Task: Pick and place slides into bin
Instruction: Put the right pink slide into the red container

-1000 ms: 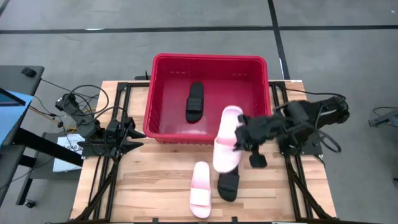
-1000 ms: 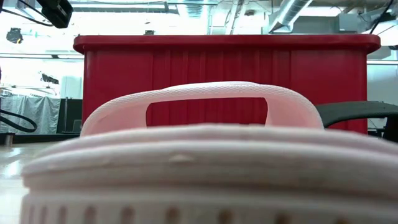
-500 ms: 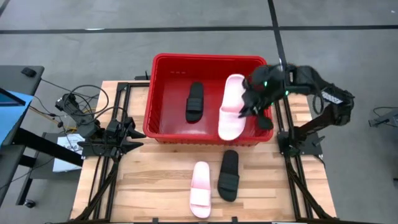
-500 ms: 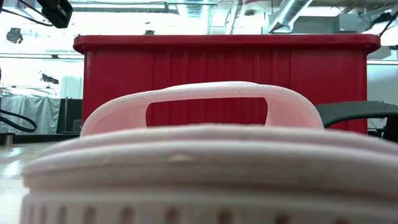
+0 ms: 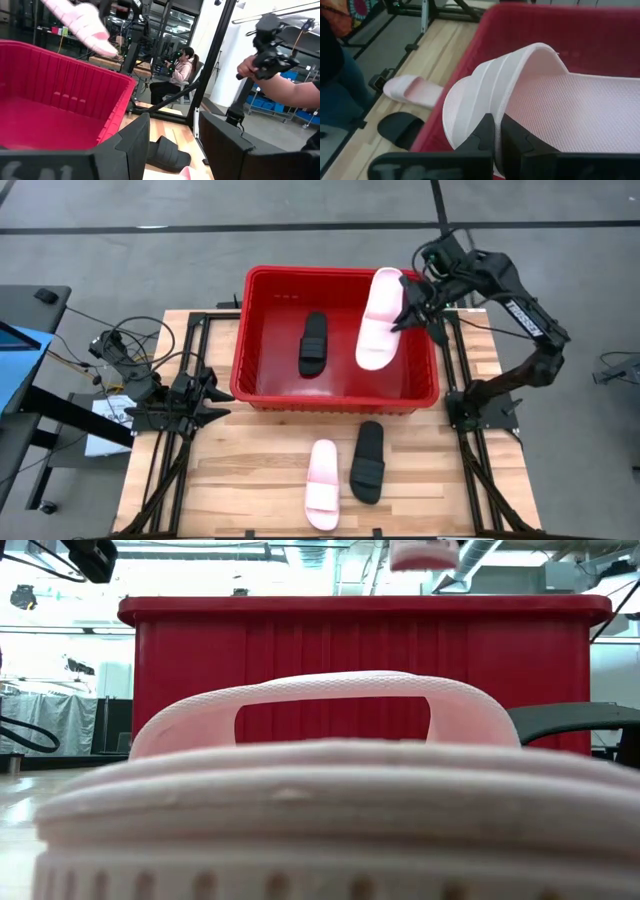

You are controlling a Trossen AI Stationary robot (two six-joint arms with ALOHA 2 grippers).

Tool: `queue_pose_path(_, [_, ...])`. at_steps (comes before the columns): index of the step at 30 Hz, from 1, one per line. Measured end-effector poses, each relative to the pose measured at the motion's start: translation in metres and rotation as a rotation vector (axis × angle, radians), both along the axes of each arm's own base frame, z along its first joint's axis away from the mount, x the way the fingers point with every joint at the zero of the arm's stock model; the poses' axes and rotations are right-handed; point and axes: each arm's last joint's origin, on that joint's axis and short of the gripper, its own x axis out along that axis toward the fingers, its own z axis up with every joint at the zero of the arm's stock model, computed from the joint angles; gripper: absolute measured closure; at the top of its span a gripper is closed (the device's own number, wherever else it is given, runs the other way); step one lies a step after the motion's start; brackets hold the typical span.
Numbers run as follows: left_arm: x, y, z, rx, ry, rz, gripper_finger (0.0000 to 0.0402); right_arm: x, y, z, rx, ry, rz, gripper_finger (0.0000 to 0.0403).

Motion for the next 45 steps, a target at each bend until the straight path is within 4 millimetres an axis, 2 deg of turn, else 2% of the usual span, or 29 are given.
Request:
queue_pose_path(8, [0.0, 0.0, 0.0, 0.011, -0.001, 0.002, 0.0241, -0.015, -0.032, -0.05, 0.103, 0.02, -0.017, 0.0403])
queue_pose_path(20, [0.0, 0.0, 0.0, 0.011, -0.001, 0.002, 0.0241, -0.026, -0.054, -0.116, 0.163, 0.054, -0.057, 0.0403])
queue_pose_path(33, [0.0, 0.0, 0.0, 0.009, -0.001, 0.007, 0.0241, -0.006, -0.097, -0.193, 0.325, 0.254, -0.064, 0.0403])
queue_pose_path(38, [0.0, 0.0, 0.0, 0.009, -0.001, 0.006, 0.0241, -0.002, -0.105, -0.211, 0.352, 0.328, -0.069, 0.0403])
queue_pose_path(45, [0.0, 0.0, 0.0, 0.009, -0.001, 0.006, 0.0241, 0.0, -0.108, -0.223, 0.381, 0.384, -0.076, 0.0403])
